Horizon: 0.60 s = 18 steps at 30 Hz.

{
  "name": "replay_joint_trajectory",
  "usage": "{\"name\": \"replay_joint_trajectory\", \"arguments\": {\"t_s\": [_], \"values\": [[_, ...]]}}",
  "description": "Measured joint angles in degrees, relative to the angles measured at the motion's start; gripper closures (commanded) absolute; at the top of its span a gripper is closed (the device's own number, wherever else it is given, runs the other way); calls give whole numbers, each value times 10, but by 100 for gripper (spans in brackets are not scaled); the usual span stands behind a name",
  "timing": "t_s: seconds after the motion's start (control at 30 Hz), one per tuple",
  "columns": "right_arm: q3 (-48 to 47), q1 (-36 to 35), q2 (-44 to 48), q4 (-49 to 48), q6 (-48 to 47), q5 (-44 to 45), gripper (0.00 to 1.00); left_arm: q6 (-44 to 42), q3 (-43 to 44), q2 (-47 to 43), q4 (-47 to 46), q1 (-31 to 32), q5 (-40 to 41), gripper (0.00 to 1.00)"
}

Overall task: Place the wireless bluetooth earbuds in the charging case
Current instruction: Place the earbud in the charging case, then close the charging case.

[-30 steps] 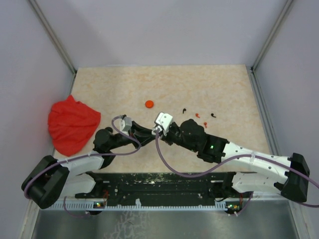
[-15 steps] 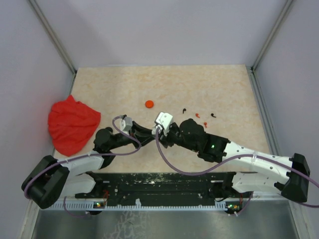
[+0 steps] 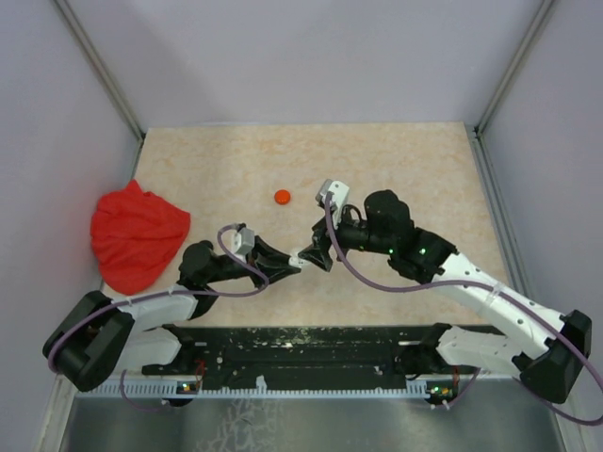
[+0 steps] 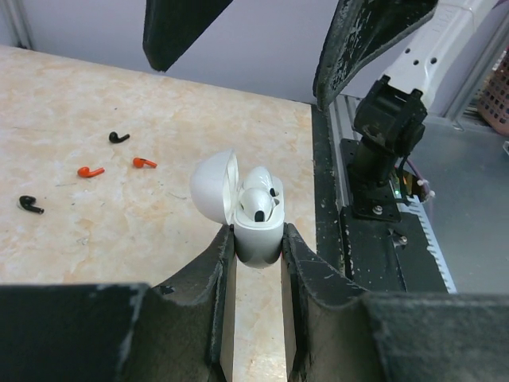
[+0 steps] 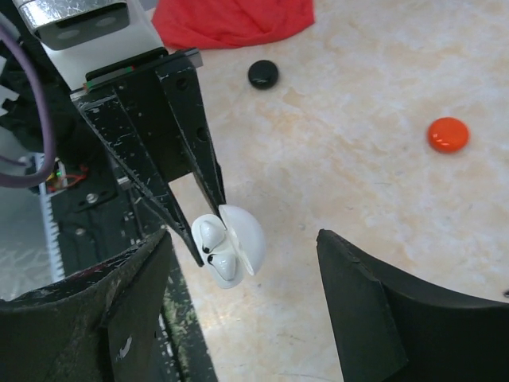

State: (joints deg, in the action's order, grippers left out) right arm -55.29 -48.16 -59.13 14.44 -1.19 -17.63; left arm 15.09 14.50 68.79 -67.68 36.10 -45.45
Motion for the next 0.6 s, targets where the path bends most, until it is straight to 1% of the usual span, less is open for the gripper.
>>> {"name": "replay_joint_trajectory", "arguments": {"t_s": [0.1,0.17,0.43,0.6], "values": [[0,25,-14,2,19,-68,25,-2,0,0,0,0,-17,99],[0,34,-28,2,29,-97,25,-4,0,0,0,0,-27,99],[-9,37,-98,12,45,-181,25,-4,0,-6,0,0,-45,99],[-11,37,-108,17,49,-227,29,-5,0,-7,3,0,-42,99]]}}
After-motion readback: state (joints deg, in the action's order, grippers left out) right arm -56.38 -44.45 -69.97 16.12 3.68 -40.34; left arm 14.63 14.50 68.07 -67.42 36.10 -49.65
